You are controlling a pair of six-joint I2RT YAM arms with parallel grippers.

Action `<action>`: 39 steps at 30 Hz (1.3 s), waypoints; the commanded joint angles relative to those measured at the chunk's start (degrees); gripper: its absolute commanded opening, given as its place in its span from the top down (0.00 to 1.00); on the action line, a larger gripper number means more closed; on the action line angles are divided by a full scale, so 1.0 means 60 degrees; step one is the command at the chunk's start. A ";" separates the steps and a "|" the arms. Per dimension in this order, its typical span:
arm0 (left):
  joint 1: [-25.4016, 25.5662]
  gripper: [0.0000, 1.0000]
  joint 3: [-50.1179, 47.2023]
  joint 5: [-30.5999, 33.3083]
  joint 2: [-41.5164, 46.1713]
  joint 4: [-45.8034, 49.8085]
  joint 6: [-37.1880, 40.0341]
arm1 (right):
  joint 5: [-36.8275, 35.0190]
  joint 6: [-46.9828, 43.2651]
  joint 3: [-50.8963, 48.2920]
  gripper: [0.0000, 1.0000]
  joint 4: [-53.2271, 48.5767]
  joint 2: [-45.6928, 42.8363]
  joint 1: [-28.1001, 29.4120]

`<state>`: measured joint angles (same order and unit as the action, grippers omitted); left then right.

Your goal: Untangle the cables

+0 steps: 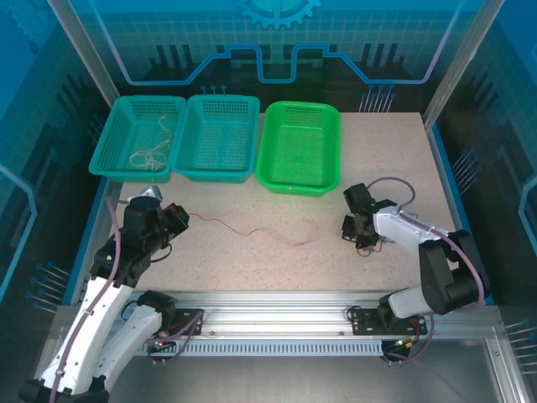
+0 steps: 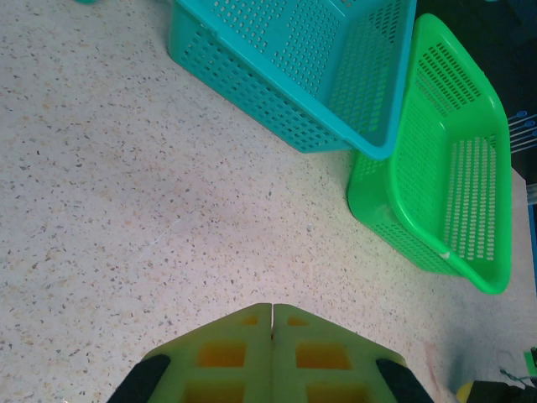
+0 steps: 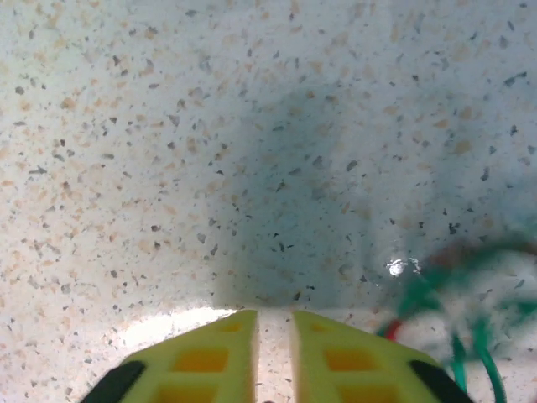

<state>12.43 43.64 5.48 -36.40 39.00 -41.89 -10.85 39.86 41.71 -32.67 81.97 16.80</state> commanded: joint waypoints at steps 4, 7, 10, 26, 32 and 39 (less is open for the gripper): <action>-0.0079 1.00 -0.1537 -0.2091 -0.0217 -0.1835 -0.0337 | 0.1253 -0.0711 0.0159 1.00 0.0495 -0.0013 0.0160; -0.0079 0.98 -0.2071 -0.2479 -0.0221 -0.2493 -0.0365 | 0.1277 -0.1046 0.0332 1.00 0.0537 -0.0251 0.0409; -0.0079 0.85 -0.2373 -0.2718 -0.0139 -0.2802 -0.0170 | 0.1734 -0.1574 0.0600 1.00 0.0480 -0.0705 0.0536; -0.0079 1.00 -0.0883 -0.3622 -0.0107 -0.2690 0.0825 | 0.3214 -0.2710 0.1813 0.74 0.0396 -0.2528 0.1366; -0.0079 1.00 0.1066 -0.3709 -0.0690 -0.2679 0.1057 | 0.3291 -0.2300 0.1931 0.47 0.0537 -0.3139 0.1419; -0.0079 1.00 0.3667 -0.3053 -0.2359 -0.1765 0.1971 | 0.3641 -0.1895 0.1842 0.30 0.0799 -0.3262 0.1894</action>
<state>12.25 62.30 -14.98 -48.64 23.77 -33.85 9.06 27.18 52.27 -29.02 63.16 25.41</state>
